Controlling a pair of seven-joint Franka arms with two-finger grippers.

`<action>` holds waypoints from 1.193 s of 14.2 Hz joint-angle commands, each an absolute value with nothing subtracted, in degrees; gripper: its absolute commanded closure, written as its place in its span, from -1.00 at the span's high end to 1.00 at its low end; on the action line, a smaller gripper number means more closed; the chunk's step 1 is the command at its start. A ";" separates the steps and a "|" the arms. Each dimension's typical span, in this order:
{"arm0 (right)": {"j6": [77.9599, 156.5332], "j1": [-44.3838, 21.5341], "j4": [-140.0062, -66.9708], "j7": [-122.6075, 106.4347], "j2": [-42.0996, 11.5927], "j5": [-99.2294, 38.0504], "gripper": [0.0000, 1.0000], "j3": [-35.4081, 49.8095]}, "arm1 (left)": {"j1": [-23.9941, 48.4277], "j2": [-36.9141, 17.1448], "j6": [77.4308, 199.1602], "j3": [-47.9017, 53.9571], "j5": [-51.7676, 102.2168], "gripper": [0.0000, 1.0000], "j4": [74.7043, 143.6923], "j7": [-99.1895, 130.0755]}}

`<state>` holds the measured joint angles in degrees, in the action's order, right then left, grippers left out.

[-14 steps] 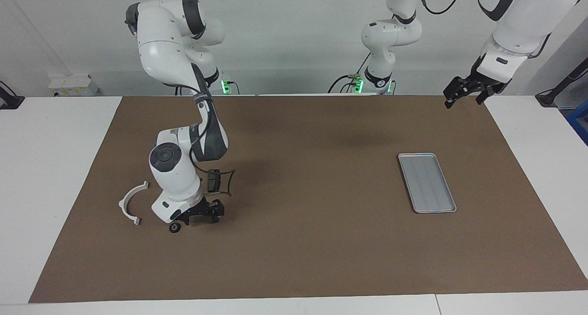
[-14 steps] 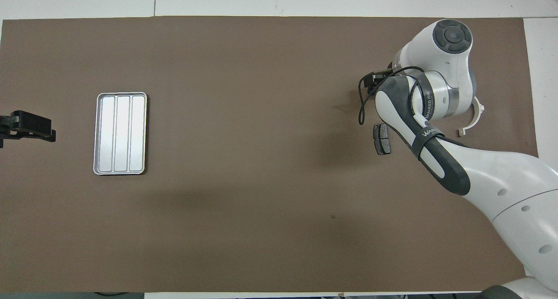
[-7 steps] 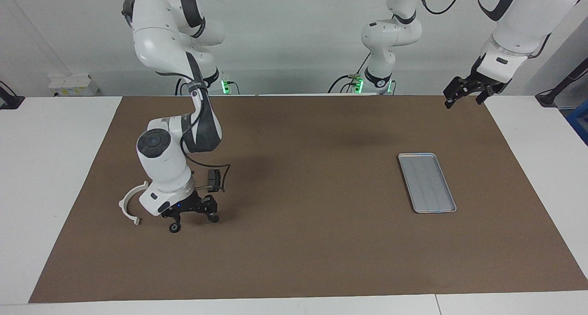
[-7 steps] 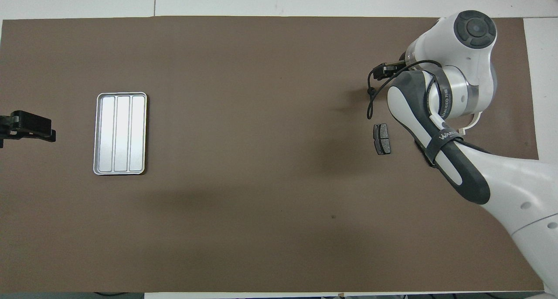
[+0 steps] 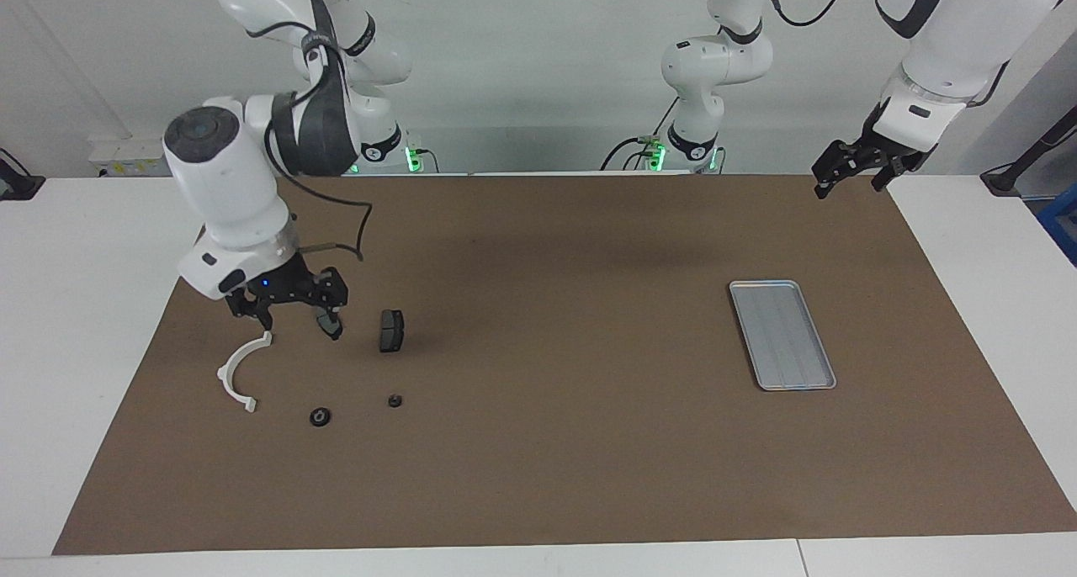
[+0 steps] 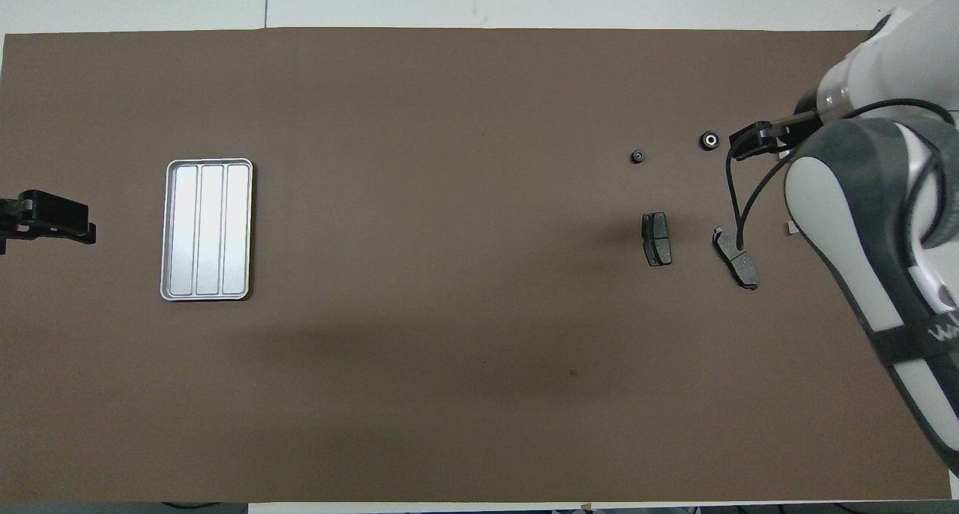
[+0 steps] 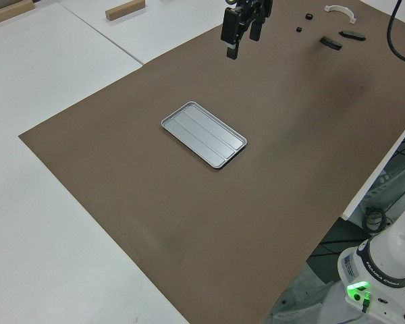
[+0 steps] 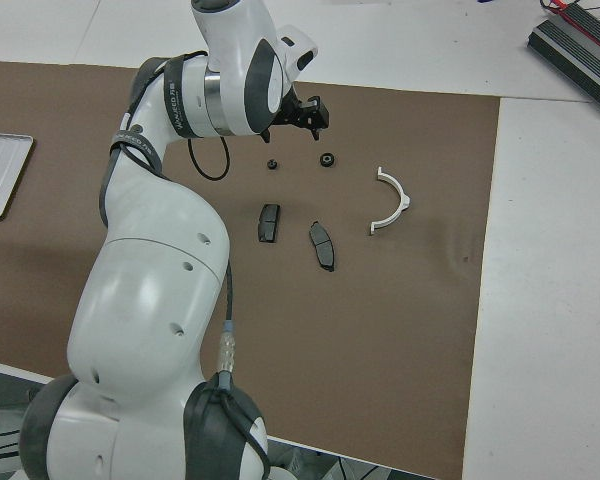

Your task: Place bearing gear from tray to pile

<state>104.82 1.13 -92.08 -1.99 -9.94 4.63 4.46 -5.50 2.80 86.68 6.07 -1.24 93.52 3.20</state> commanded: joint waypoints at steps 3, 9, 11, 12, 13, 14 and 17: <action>97.48 -0.88 -95.71 -8.24 0.69 0.27 1.00 -0.61 | -5.45 3.60 86.31 6.06 -1.05 1.00 94.48 2.72; 91.85 -2.98 -95.45 -8.00 6.24 -1.41 1.00 -3.59 | -5.45 3.60 86.31 6.06 -1.05 1.00 94.48 2.72; 90.18 -2.99 -95.45 -6.86 6.24 -0.97 1.00 -3.69 | -5.45 3.60 86.31 6.06 -1.05 1.00 94.48 2.72; 89.04 -2.99 -95.54 -5.99 6.24 -0.44 1.00 -3.69 | -5.45 3.60 86.31 6.06 -1.05 1.00 94.48 2.72; 88.60 -2.99 -95.54 -5.54 6.15 -0.27 1.00 -3.69 | -5.45 3.60 86.31 6.06 -1.05 1.00 94.48 2.72; 88.51 -2.99 -95.54 -5.54 6.15 -0.18 1.00 -3.69 | -5.45 3.60 86.31 6.06 -1.05 1.00 94.48 2.72; 88.68 -2.64 -95.89 -5.45 5.63 0.00 1.00 -3.34 | -5.45 3.60 86.31 6.06 -1.05 1.00 94.48 2.72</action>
